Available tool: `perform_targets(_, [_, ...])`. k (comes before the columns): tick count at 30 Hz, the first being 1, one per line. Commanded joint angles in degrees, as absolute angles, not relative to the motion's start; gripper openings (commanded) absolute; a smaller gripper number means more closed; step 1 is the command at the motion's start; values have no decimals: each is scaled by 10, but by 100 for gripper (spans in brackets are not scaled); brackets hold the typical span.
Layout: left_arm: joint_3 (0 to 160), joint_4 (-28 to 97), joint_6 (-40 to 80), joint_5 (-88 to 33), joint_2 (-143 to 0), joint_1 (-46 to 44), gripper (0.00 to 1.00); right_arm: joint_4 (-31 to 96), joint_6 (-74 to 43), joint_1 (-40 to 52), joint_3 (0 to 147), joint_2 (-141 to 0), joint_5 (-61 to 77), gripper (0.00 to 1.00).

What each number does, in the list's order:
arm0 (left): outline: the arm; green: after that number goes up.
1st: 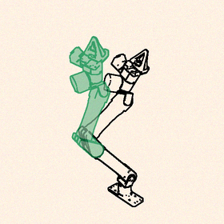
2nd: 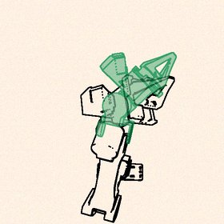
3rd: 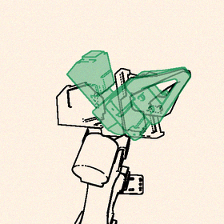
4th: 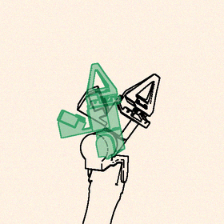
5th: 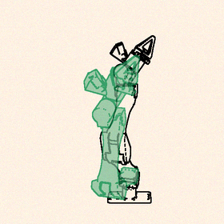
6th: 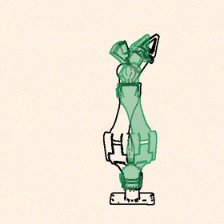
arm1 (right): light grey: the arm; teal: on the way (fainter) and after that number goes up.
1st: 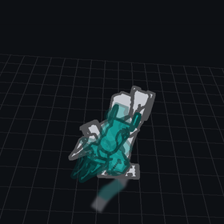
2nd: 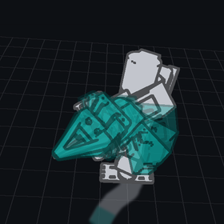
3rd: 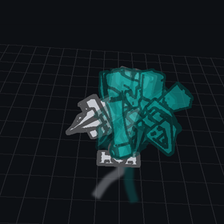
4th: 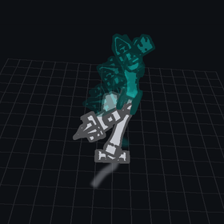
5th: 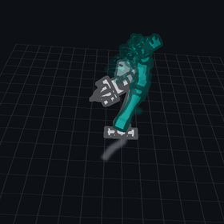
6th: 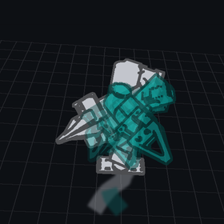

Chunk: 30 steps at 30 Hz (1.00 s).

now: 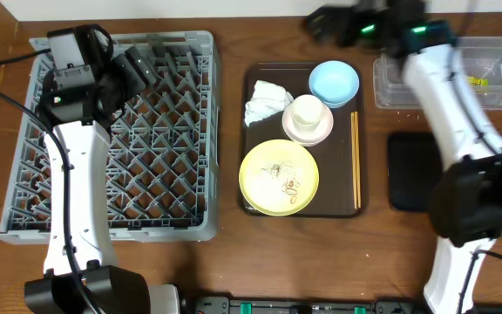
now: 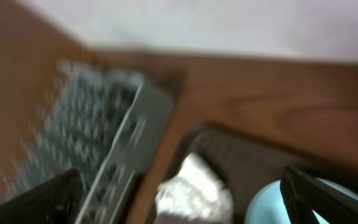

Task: Sort waste into correct bins and load items into the dishwasher
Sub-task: 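Return the right gripper to the tray and grasp the white tissue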

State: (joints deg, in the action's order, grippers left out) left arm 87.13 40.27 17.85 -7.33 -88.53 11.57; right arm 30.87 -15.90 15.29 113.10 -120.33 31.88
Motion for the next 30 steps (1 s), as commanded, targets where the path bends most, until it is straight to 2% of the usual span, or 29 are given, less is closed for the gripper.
perform_targets(1, [873,403,179,-73,-887,117,89,326,-85,241,1134,-1226,169,99])
perform_targets(6, [873,403,179,-73,-887,117,89,326,-67,327,1134,-1267,22,98])
perform_targets(11, [873,403,179,-73,-887,117,89,325,-67,373,1134,-1317,-35,88])
perform_targets(17, [873,403,179,-72,-887,117,89,321,-67,387,1134,-1364,-74,83])
perform_targets(25, [873,403,179,-73,-887,117,89,316,-67,385,1134,-1409,-75,72])
perform_targets(29, [873,403,179,-72,-887,117,89,315,-67,385,1134,-1418,-75,59])
perform_targets(30, [873,403,179,-73,-887,117,89,314,-67,385,1134,-1418,-75,52])
